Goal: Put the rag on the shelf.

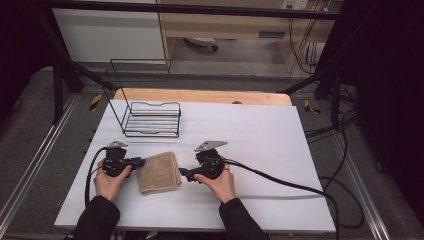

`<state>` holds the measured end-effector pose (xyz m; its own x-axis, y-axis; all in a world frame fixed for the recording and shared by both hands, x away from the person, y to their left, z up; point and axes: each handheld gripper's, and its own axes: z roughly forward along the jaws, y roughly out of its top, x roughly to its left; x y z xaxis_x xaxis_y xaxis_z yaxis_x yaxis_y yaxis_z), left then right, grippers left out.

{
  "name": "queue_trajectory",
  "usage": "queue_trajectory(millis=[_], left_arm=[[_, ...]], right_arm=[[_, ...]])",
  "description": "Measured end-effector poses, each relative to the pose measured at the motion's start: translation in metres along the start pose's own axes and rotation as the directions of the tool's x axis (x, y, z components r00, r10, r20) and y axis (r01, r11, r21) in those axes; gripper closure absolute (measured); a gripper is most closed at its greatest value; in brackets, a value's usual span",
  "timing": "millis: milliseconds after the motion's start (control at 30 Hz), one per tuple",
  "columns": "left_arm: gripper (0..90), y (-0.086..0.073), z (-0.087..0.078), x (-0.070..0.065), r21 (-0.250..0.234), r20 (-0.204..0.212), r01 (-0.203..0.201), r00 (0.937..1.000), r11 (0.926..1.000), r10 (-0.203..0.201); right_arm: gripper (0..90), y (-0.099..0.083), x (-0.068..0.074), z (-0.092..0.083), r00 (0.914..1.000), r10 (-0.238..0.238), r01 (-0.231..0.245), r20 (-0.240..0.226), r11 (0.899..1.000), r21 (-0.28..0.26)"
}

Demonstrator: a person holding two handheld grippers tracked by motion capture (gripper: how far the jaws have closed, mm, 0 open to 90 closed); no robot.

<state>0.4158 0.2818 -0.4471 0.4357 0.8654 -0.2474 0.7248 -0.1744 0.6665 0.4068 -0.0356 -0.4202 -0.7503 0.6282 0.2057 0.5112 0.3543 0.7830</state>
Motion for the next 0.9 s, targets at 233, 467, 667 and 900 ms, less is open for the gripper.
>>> queue_trajectory(millis=[233,467,667,900], left_arm=[[80.0,-0.001,0.001,-0.002,-0.001,-0.009,-0.026,0.9996,0.9997,0.026],[79.8,-0.002,0.002,-0.003,-0.006,-0.013,-0.06,0.9981,0.9982,0.06],[79.7,-0.002,0.002,-0.004,-0.007,-0.018,-0.071,0.9973,0.9975,0.071],[79.7,-0.002,0.002,-0.004,-0.01,-0.019,-0.077,0.9969,0.997,0.077]], right_arm=[[7.6,0.012,-0.008,0.005,0.9994,-0.01,0.01,0.033,1.0,-0.005],[5.5,0.028,-0.009,0.022,0.9988,-0.034,0.034,0.035,0.999,0.004],[5.4,0.034,-0.006,0.043,0.9988,-0.024,0.022,0.042,0.999,0.035],[20.6,0.039,-0.004,0.069,0.9979,-0.036,0.034,0.054,0.998,0.05]])
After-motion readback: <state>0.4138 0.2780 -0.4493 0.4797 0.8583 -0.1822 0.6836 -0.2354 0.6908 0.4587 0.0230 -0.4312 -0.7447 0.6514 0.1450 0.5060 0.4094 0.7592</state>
